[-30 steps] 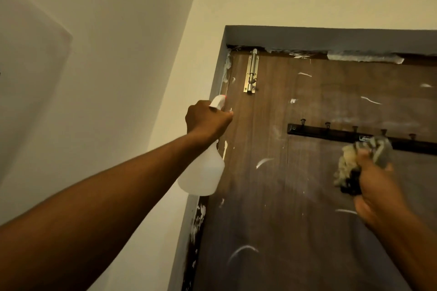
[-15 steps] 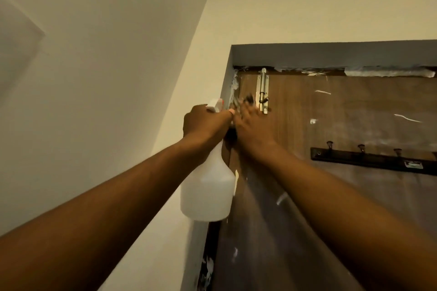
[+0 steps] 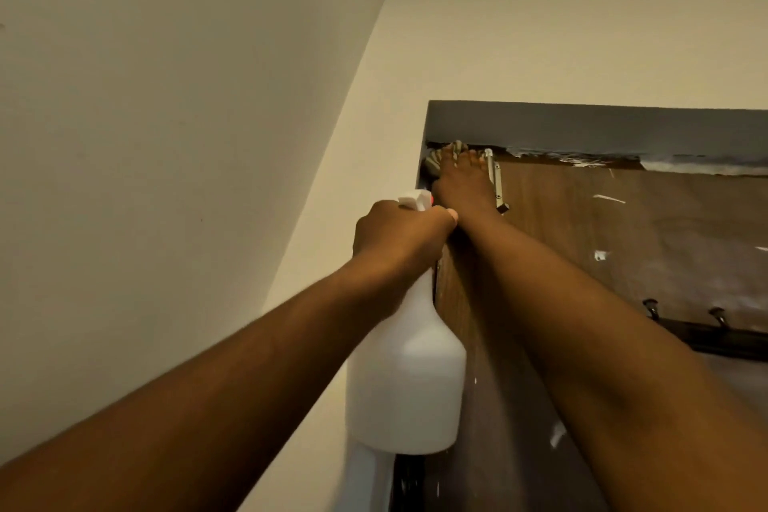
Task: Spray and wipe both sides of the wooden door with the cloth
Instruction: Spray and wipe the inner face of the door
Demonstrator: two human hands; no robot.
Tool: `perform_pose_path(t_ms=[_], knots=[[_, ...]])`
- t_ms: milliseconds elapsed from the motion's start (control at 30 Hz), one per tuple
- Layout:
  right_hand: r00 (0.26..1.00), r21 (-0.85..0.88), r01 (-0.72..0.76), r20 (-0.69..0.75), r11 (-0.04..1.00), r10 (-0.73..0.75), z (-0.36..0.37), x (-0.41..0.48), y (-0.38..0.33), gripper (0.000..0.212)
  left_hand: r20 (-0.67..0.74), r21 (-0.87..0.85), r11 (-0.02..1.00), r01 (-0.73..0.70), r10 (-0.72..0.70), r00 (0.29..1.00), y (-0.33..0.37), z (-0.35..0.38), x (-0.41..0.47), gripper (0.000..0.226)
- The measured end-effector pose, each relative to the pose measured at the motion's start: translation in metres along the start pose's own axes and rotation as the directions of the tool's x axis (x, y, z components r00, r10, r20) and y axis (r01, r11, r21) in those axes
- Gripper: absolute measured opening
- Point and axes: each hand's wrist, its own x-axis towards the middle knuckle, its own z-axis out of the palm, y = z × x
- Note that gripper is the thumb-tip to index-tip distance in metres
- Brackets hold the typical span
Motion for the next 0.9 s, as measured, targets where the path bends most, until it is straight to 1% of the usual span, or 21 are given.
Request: perform_pose_path(t_ms=[33,100,133,167,200,267,333,367,400,467,533,633,700,767,833,900], knots=[[1.0,0.01,0.005,0.019,1.0,-0.005,-0.004,-0.01,-0.002,0.067,0.004,-0.009,1.0,0.001,-0.001,1.0,0.002,0.0,0.0,0.053],[0.997,0.091,-0.015,0.075,0.996,0.009,-0.01,-0.043,-0.004,0.063,0.023,-0.02,1.0,-0.005,0.005,1.0,0.006,0.0,-0.003,0.042],[0.993,0.112,0.003,0.117,0.994,-0.016,-0.011,-0.065,-0.004,0.056,0.031,-0.022,1.0,-0.005,0.005,0.999,0.008,0.001,-0.006,0.039],[0.991,0.127,0.05,0.118,0.991,-0.065,-0.01,-0.087,-0.001,0.051,0.041,-0.019,1.0,-0.003,0.004,0.999,0.01,0.002,-0.01,0.038],[0.987,0.114,0.106,0.106,0.988,-0.118,-0.007,-0.108,0.001,0.051,0.047,-0.014,1.0,-0.002,0.003,0.999,0.012,0.004,-0.014,0.037],[0.976,0.079,0.183,0.102,0.98,-0.191,0.0,-0.147,0.013,0.064,0.061,0.005,1.0,0.002,-0.002,0.998,0.014,0.007,-0.022,0.037],[0.976,0.034,0.172,0.13,0.985,-0.175,-0.003,-0.172,0.031,0.077,0.078,0.015,1.0,-0.003,0.002,0.997,0.017,0.012,-0.031,0.034],[0.98,0.021,0.148,0.128,0.989,-0.15,-0.008,-0.179,0.04,0.078,0.09,0.012,1.0,-0.008,0.007,0.996,0.018,0.014,-0.035,0.032],[0.989,0.016,0.104,0.106,0.994,-0.105,-0.013,-0.183,0.051,0.073,0.112,0.005,1.0,-0.007,0.006,0.994,0.018,0.017,-0.039,0.032],[0.998,0.002,0.013,0.065,1.0,-0.013,-0.021,-0.179,0.075,0.061,0.153,-0.014,1.0,0.006,-0.004,0.988,0.018,0.025,-0.044,0.029],[0.998,-0.033,-0.016,0.056,0.999,0.018,-0.027,-0.166,0.088,0.06,0.173,-0.02,1.0,0.013,-0.01,0.985,0.018,0.032,-0.047,0.022],[0.995,-0.006,0.03,0.097,1.0,-0.029,-0.035,-0.14,0.096,0.058,0.193,-0.031,0.999,0.033,-0.027,0.981,0.016,0.041,-0.047,0.025],[0.994,-0.005,0.058,0.095,0.998,-0.058,-0.04,-0.113,0.102,0.057,0.205,-0.058,0.997,0.042,-0.029,0.978,0.012,0.045,-0.045,0.028],[0.993,-0.044,0.084,0.093,0.996,-0.079,-0.046,-0.079,0.108,0.056,0.218,-0.085,0.995,0.06,-0.04,0.975,0.007,0.046,-0.044,0.027],[0.99,-0.107,0.089,0.122,0.99,-0.076,-0.052,-0.039,0.111,0.055,0.225,-0.111,0.991,0.075,-0.049,0.973,0.004,0.046,-0.042,0.027],[0.986,-0.111,0.077,0.154,0.991,-0.06,-0.056,-0.007,0.11,0.056,0.214,-0.133,0.988,0.081,-0.051,0.976,0.003,0.046,-0.039,0.03]])
